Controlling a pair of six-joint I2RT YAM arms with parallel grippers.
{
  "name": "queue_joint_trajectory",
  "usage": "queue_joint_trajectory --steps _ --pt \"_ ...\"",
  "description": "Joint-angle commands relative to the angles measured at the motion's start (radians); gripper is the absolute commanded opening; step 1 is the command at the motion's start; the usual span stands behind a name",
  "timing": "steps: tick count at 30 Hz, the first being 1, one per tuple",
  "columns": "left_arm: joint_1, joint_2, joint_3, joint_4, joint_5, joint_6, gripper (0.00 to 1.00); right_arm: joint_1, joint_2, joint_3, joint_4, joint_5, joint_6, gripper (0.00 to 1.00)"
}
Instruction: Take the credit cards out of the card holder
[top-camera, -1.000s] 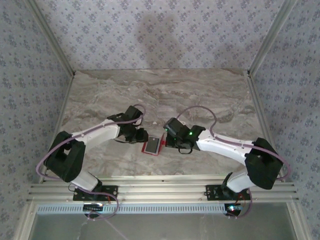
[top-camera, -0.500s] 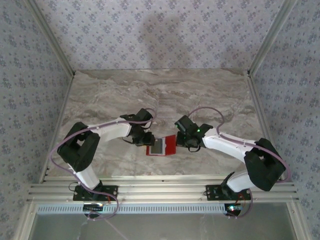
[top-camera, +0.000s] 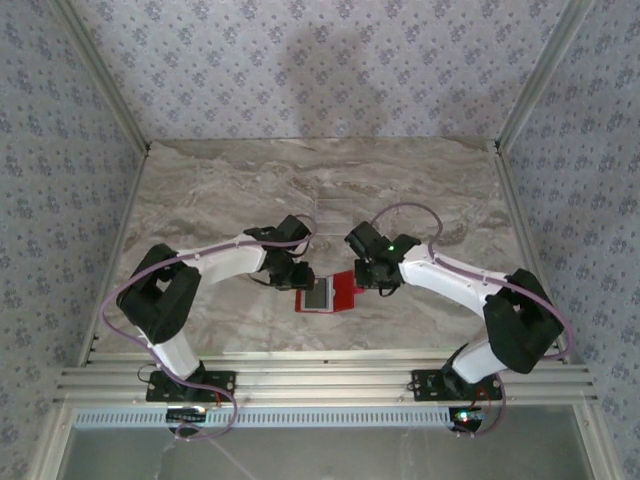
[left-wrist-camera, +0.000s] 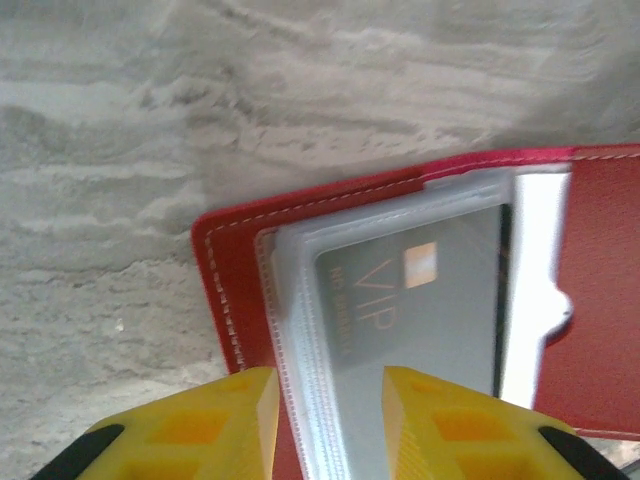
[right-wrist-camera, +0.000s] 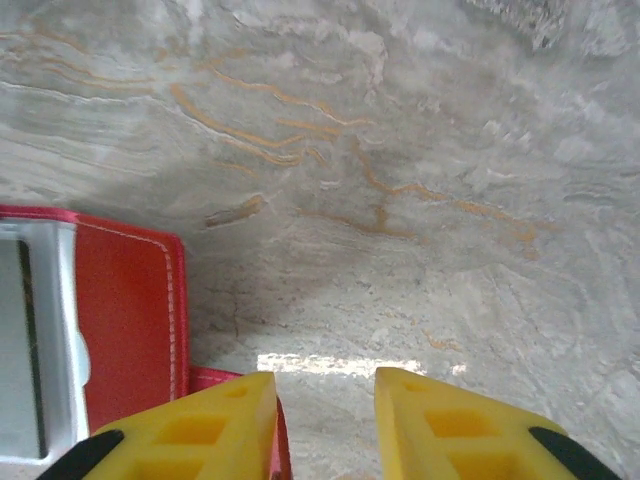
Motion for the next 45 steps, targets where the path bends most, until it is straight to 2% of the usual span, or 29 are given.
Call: queue_joint_trajectory --steps 1,8,14,19,28,36,45 --pt "-0.021 -0.018 0.042 -0.008 0.019 -0.012 0.31 0.024 -0.023 0.062 -0.112 0.049 -0.007 0.33" --pt "-0.046 0.018 0.052 0.038 0.06 -0.032 0.27 0.062 -0.04 0.125 -0.076 -0.013 0.023 0.32" --pt "-0.059 0.032 0.036 0.086 0.082 -0.059 0.23 0.049 -0.031 0.059 0.107 -0.224 0.068 0.22" --pt "-0.06 0.043 0.035 0.095 0.087 -0.064 0.22 0.03 0.029 0.006 0.219 -0.319 0.11 0.16" --pt "-0.06 0.077 0.032 0.066 0.068 -0.046 0.21 0.006 0.119 -0.059 0.255 -0.331 0.122 0.12" --pt "-0.061 0.103 0.029 0.008 0.0 -0.023 0.21 -0.03 0.196 -0.089 0.259 -0.338 0.091 0.12" --pt "-0.06 0.104 0.033 -0.002 -0.003 -0.017 0.22 -0.063 0.248 -0.105 0.197 -0.274 0.045 0.11"
